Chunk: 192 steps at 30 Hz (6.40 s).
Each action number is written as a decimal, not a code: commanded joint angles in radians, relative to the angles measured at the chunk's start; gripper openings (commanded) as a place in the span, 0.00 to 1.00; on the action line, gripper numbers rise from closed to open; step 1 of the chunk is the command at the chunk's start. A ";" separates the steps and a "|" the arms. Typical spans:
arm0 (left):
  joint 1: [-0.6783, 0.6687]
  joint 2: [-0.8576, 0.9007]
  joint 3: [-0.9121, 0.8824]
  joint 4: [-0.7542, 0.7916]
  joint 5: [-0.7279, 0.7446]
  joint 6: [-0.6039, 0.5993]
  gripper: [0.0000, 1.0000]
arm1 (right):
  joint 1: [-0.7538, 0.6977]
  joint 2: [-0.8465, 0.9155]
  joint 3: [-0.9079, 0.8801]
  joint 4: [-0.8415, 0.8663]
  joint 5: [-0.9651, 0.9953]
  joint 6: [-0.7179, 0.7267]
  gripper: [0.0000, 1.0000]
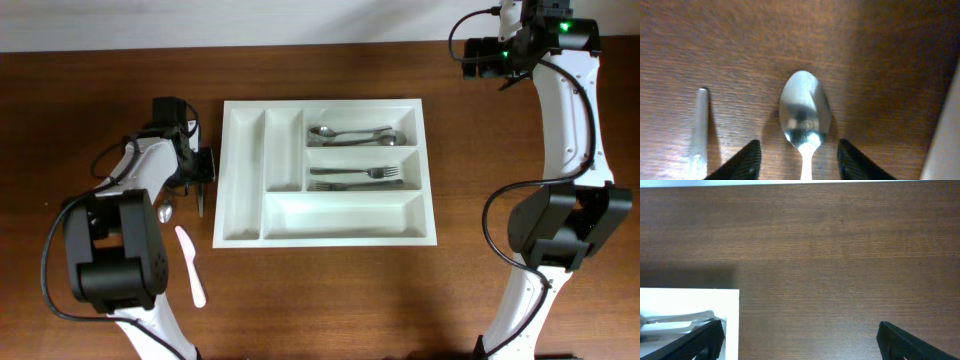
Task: Pack container
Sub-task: 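Reach the left gripper to the small spoon left of the tray and grasp, then place the small spoon in the tray's narrow left compartment, then lower the left gripper to the metal knife and grasp it, then carry the metal knife into the narrow left compartment and release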
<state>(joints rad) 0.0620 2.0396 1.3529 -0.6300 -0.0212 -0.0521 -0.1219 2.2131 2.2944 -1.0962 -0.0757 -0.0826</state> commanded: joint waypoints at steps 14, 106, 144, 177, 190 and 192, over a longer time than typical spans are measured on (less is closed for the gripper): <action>0.006 0.043 0.036 0.015 0.014 0.013 0.02 | 0.003 -0.025 0.017 0.000 -0.002 0.006 0.99; 0.080 -0.088 0.178 -0.443 -0.087 0.114 0.76 | 0.003 -0.025 0.017 0.000 -0.002 0.006 0.99; 0.116 0.048 -0.051 -0.072 -0.077 0.137 0.32 | 0.003 -0.025 0.017 0.000 -0.002 0.006 0.99; 0.055 0.038 0.407 -0.424 0.092 0.132 0.02 | 0.003 -0.025 0.017 0.000 -0.002 0.006 0.99; -0.213 0.042 0.557 -0.443 0.175 -0.153 0.02 | 0.003 -0.025 0.017 0.000 -0.002 0.006 0.99; -0.249 0.047 0.556 -0.431 0.175 -0.185 0.02 | 0.003 -0.025 0.017 0.000 -0.002 0.006 0.99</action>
<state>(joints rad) -0.1452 2.0838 1.8973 -1.0718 0.1322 -0.1349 -0.1219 2.2131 2.2944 -1.0962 -0.0757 -0.0826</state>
